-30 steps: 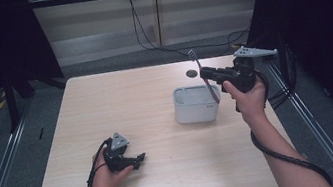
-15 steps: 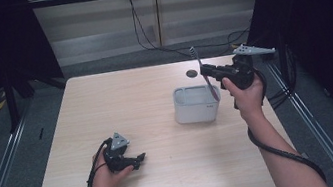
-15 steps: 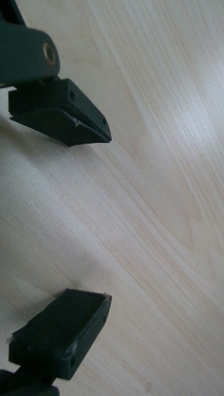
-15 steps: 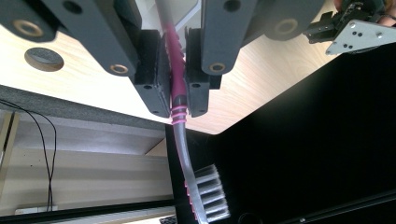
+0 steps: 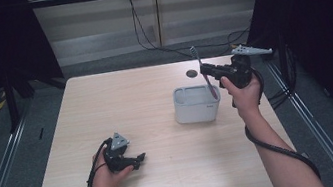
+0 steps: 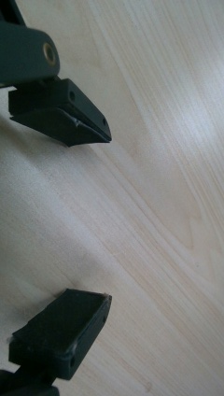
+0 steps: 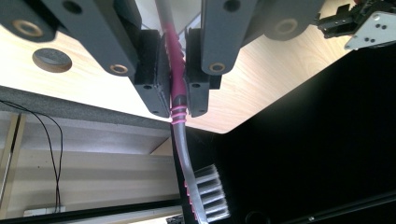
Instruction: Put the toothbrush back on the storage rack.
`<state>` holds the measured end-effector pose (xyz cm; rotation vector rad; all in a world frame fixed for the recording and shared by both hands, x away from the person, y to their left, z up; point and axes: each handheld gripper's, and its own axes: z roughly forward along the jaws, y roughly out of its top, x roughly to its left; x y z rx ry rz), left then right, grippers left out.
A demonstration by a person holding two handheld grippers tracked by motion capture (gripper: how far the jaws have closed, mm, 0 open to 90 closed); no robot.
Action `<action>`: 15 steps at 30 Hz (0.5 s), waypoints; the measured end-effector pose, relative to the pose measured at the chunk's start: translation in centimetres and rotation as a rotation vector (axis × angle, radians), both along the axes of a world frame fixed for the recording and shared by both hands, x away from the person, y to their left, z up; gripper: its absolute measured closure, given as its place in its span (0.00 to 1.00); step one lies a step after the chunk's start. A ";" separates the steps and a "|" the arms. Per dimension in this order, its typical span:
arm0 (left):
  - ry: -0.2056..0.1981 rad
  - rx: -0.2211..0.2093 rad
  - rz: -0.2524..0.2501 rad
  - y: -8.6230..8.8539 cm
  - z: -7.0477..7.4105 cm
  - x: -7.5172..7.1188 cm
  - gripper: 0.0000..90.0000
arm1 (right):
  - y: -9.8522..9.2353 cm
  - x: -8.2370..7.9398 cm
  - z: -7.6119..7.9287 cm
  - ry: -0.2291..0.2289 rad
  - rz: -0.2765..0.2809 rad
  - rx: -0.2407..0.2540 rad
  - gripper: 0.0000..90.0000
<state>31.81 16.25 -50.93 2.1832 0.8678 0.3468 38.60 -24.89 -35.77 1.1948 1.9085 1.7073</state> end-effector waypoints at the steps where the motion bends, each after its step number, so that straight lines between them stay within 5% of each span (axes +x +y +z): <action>1: 0.000 0.000 0.000 0.0 0.0 0.0 0.20 | 0.0 0.1 -0.2 0.004 -0.002 -0.002 0.90; 15: 0.000 0.002 -0.002 0.0 0.0 0.0 0.20 | -0.3 1.0 -1.7 0.001 -0.015 0.007 0.90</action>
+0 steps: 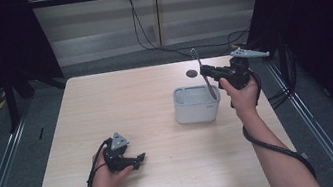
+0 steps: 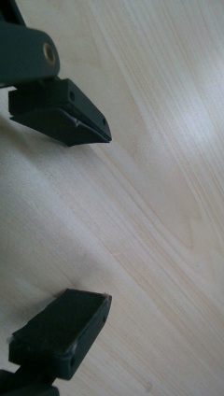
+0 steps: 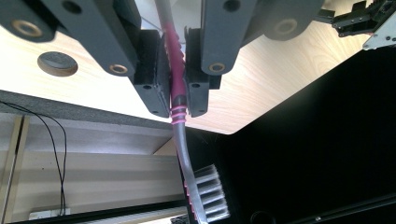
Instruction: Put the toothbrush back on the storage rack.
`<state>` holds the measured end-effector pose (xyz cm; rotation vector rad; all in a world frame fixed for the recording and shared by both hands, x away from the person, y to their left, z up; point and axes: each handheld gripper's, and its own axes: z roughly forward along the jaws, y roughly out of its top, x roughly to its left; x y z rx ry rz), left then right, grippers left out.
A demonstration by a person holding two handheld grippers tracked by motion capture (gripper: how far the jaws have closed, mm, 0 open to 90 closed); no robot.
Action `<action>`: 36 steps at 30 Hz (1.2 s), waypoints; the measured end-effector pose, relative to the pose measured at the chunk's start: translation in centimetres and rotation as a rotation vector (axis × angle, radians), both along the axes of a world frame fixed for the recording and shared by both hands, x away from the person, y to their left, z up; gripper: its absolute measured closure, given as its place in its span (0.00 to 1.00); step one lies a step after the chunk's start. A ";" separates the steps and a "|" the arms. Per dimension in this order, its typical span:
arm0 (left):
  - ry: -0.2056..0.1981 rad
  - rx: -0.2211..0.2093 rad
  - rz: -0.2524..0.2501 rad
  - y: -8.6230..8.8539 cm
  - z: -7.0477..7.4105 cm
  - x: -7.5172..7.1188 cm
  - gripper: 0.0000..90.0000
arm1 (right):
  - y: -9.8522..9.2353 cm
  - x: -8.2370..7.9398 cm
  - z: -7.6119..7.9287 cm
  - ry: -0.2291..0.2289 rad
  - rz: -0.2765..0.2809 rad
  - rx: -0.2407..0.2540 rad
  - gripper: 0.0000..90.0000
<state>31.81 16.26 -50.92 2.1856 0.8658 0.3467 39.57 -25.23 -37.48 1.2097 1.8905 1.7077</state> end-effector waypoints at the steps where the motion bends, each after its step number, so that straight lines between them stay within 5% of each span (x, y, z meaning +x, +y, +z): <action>1: 0.000 0.001 0.001 0.0 0.0 0.0 0.20 | -0.1 0.0 -0.1 -0.001 -0.001 0.001 0.90; 36: -0.002 0.003 0.000 0.0 0.0 0.0 0.20 | -2.4 -2.2 -2.1 -0.005 -0.032 0.012 0.89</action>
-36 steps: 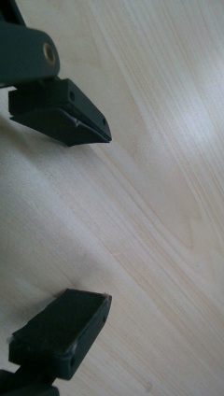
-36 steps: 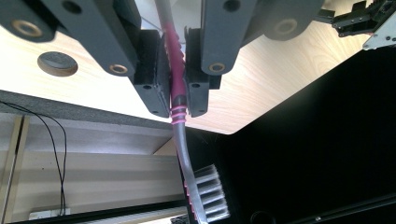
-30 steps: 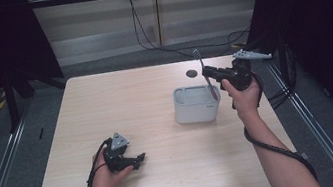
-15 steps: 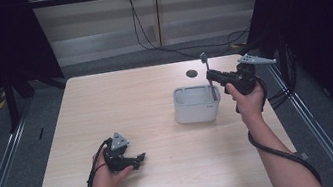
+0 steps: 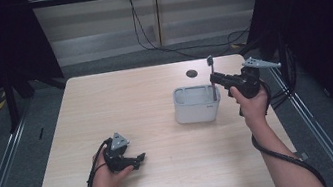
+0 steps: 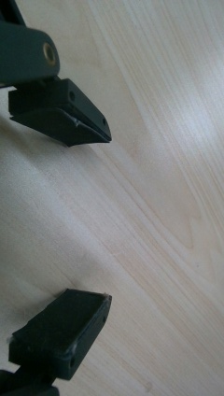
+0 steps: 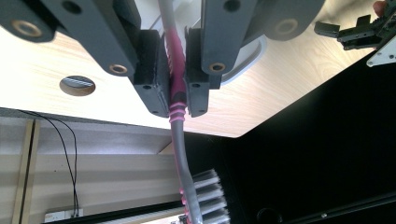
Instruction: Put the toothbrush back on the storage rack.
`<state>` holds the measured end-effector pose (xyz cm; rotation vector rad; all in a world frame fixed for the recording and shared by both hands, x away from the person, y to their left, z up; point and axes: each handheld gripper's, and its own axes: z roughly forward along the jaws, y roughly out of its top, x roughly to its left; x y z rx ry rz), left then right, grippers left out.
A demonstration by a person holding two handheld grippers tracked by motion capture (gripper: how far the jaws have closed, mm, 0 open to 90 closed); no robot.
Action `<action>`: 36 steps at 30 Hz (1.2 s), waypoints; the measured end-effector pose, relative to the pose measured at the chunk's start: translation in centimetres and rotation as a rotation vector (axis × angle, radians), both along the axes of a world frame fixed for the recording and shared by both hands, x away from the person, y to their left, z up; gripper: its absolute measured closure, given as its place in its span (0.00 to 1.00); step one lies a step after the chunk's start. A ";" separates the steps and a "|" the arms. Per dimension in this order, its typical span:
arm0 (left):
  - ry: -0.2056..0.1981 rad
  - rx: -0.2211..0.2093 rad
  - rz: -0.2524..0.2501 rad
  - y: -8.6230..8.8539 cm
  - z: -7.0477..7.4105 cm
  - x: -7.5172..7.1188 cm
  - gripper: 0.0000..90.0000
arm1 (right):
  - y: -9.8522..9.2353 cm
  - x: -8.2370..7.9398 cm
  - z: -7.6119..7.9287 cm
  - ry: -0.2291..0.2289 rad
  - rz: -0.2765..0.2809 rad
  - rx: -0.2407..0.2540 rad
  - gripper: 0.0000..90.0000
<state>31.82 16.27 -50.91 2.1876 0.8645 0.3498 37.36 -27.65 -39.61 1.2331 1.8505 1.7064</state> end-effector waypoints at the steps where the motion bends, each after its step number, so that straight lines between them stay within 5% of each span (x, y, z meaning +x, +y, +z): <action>1: 0.001 -0.002 0.002 0.0 0.0 0.0 0.20 | -0.1 -0.1 0.0 0.003 -0.002 0.007 0.89; 36: 0.001 -0.003 0.001 0.0 0.0 0.0 0.20 | -0.9 -0.8 -2.2 0.040 -0.029 -0.014 0.89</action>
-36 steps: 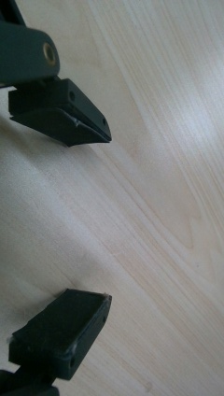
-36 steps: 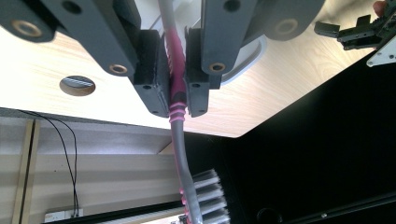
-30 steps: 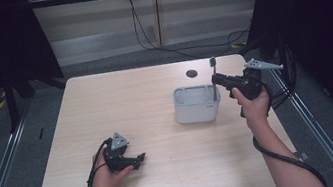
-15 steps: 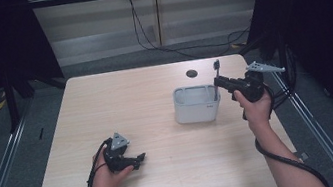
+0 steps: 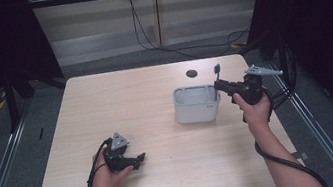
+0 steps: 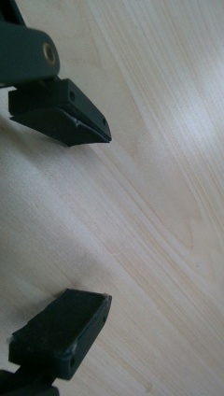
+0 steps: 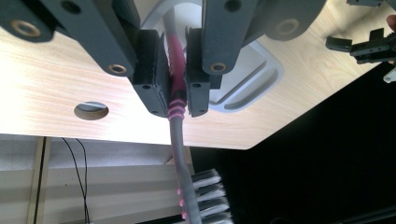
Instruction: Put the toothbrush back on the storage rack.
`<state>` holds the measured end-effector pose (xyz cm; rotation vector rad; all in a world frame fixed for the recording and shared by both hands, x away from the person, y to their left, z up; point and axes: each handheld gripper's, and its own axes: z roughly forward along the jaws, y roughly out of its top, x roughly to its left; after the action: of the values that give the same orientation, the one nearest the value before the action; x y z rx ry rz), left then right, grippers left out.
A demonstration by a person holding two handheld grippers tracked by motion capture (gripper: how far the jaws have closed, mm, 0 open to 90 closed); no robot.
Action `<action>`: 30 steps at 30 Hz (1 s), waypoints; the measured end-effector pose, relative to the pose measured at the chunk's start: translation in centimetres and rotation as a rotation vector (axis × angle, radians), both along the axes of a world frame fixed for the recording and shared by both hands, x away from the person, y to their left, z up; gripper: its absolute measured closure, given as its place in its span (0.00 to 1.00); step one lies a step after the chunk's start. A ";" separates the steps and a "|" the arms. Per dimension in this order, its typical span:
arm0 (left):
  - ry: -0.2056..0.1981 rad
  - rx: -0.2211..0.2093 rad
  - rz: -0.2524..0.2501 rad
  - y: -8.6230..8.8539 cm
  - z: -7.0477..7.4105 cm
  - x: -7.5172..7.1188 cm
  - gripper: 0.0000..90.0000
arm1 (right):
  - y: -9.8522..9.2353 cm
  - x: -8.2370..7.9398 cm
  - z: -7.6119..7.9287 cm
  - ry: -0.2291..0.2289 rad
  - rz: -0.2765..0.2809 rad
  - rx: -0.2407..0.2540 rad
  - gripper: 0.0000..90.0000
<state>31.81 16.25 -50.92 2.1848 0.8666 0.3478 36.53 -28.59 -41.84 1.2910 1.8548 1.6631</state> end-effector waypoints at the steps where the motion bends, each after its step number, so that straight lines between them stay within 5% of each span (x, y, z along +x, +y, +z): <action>1: -0.001 0.001 -0.001 0.0 0.0 0.0 0.20 | 0.1 0.0 -0.1 0.003 0.002 0.000 0.89; 30: -0.001 0.002 -0.002 0.0 0.0 0.0 0.20 | 0.0 -0.5 -1.3 0.020 -0.005 -0.049 0.88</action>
<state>31.81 16.26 -50.92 2.1865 0.8645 0.3485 36.06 -28.59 -43.19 1.2952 1.8902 1.5978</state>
